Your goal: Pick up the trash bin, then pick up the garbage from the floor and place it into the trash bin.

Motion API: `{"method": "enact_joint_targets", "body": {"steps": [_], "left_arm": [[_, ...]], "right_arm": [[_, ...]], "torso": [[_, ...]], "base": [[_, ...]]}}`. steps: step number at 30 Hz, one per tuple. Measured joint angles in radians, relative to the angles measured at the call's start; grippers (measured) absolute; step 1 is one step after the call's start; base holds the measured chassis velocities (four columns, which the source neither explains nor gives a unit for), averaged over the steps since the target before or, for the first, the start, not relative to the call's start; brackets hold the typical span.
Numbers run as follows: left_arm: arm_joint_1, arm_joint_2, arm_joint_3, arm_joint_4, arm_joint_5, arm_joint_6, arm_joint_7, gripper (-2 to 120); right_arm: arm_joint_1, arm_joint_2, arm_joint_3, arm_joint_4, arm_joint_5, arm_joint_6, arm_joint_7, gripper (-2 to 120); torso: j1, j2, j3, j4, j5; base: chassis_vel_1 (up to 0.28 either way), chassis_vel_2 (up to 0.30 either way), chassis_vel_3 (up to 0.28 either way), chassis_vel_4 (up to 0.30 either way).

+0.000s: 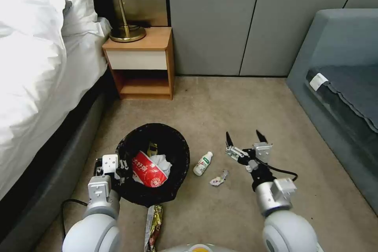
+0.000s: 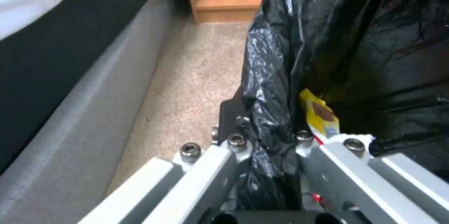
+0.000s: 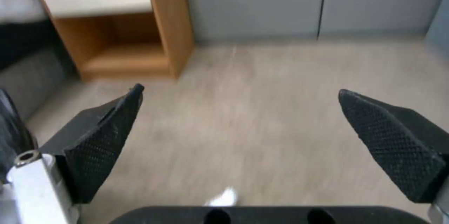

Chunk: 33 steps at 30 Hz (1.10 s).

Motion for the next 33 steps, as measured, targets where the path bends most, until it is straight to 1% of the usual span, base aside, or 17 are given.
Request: {"method": "enact_joint_targets", "body": {"steps": [2, 3, 4, 6, 7, 8, 9, 10, 12, 14, 15, 16, 17, 20, 22, 23, 33], "left_arm": [[0.0, -0.001, 0.001, 0.0, 0.001, 0.0, 0.0, 0], [0.0, -0.003, 0.004, 0.0, 0.003, 0.0, 0.0, 0], [0.0, -0.004, 0.005, 0.001, 0.004, 0.0, 0.0, 0], [0.0, -0.005, 0.005, 0.002, 0.004, 0.0, 0.0, 0], [0.001, -0.006, 0.005, 0.004, 0.006, 0.0, -0.001, 0], [0.001, -0.007, 0.006, 0.005, 0.007, 0.0, -0.001, 0], [0.001, -0.007, 0.006, 0.005, 0.007, 0.0, -0.001, 0], [0.002, -0.008, 0.005, 0.005, 0.008, 0.0, -0.001, 0], [0.004, -0.009, 0.006, 0.007, 0.009, 0.0, -0.001, 0], [0.004, -0.009, 0.006, 0.007, 0.009, 0.0, -0.001, 0], [0.004, -0.012, 0.006, 0.009, 0.01, 0.0, -0.001, 0], [0.004, -0.013, 0.006, 0.01, 0.01, 0.0, -0.001, 0], [0.004, -0.013, 0.006, 0.01, 0.01, 0.0, -0.001, 0], [0.005, -0.014, 0.007, 0.012, 0.011, 0.0, -0.001, 0], [0.005, -0.014, 0.007, 0.012, 0.011, 0.0, -0.001, 0], [0.005, -0.014, 0.007, 0.012, 0.012, -0.001, -0.001, 0], [0.018, -0.015, 0.008, 0.011, 0.02, -0.006, -0.001, 0]], "right_arm": [[0.014, 0.0, -0.006, -0.025, 0.034, -0.025, 0.006, 100], [0.047, 0.0, -0.02, -0.092, 0.102, -0.077, 0.021, 100], [0.075, 0.002, -0.033, -0.159, 0.133, -0.106, 0.028, 100], [0.081, 0.002, -0.036, -0.173, 0.137, -0.109, 0.029, 100], [0.113, 0.006, -0.047, -0.253, 0.157, -0.124, 0.03, 100], [0.13, 0.009, -0.052, -0.294, 0.168, -0.133, 0.03, 100], [0.13, 0.009, -0.052, -0.294, 0.168, -0.133, 0.03, 100], [0.148, 0.013, -0.056, -0.333, 0.178, -0.143, 0.03, 100], [0.199, 0.029, -0.066, -0.465, 0.186, -0.159, 0.017, 100], [0.207, 0.031, -0.067, -0.482, 0.186, -0.163, 0.015, 100], [0.245, 0.049, -0.066, -0.563, 0.186, -0.18, 0.005, 100], [0.259, 0.057, -0.062, -0.59, 0.186, -0.185, 0.003, 100], [0.259, 0.057, -0.062, -0.59, 0.186, -0.185, 0.003, 100], [0.298, 0.081, -0.049, -0.671, 0.177, -0.188, -0.007, 100], [0.301, 0.083, -0.048, -0.677, 0.176, -0.188, -0.008, 100], [0.316, 0.094, -0.041, -0.71, 0.165, -0.175, -0.021, 100], [0.368, 0.138, -0.012, -0.806, 0.118, -0.119, -0.072, 100]], "torso": [[0.0, 0.0, 0.0, 0.0001, 0.0], [0.0, 0.0, 0.0, 0.0001, -0.0001], [0.0, 0.0, 0.0, 0.0, 0.0001], [0.0, 0.0, 0.0, 0.0, 0.0001], [0.0, 0.0, 0.0, 0.0001, 0.0001], [0.0, 0.0, 0.0, 0.0, 0.0001], [0.0, 0.0, 0.0, 0.0, 0.0001], [0.0, 0.0, 0.0, 0.0, 0.0], [0.0, 0.0, 0.0, 0.0, 0.0], [0.0, 0.0, 0.0, 0.0, 0.0001], [0.0, 0.0, 0.0, 0.0, 0.0], [0.0, 0.0, 0.0, 0.0, 0.0001], [0.0, 0.0, 0.0, 0.0, 0.0001], [0.0, 0.0, 0.0, -0.0001, 0.0], [0.0, 0.0, 0.0, -0.0001, 0.0], [0.0, 0.0, 0.0, 0.0, 0.0], [0.0, 0.0, 0.0, 0.0, -0.0001]], "base": [[0.0, 0.0, 0.0, 0.0], [0.0, 0.0, 0.0, 0.0], [0.0, 0.0, 0.0, 0.0], [0.0, 0.0, 0.0, 0.0], [0.0, 0.0, 0.0, 0.0], [0.0, 0.0, 0.0, 0.0], [0.0, 0.0, 0.0, 0.0], [0.0, 0.0, 0.0, 0.0], [0.0, 0.0, 0.0, 0.0], [0.0, 0.0, 0.0, 0.0], [0.0, 0.0, 0.0, 0.0], [0.0, 0.0, 0.0, 0.0], [0.0, 0.0, 0.0, 0.0], [0.0, 0.0, 0.0, 0.0], [0.0, 0.0, 0.0, 0.0], [0.0, 0.0, 0.0, 0.0], [0.0, 0.0, 0.0, 0.0]]}}
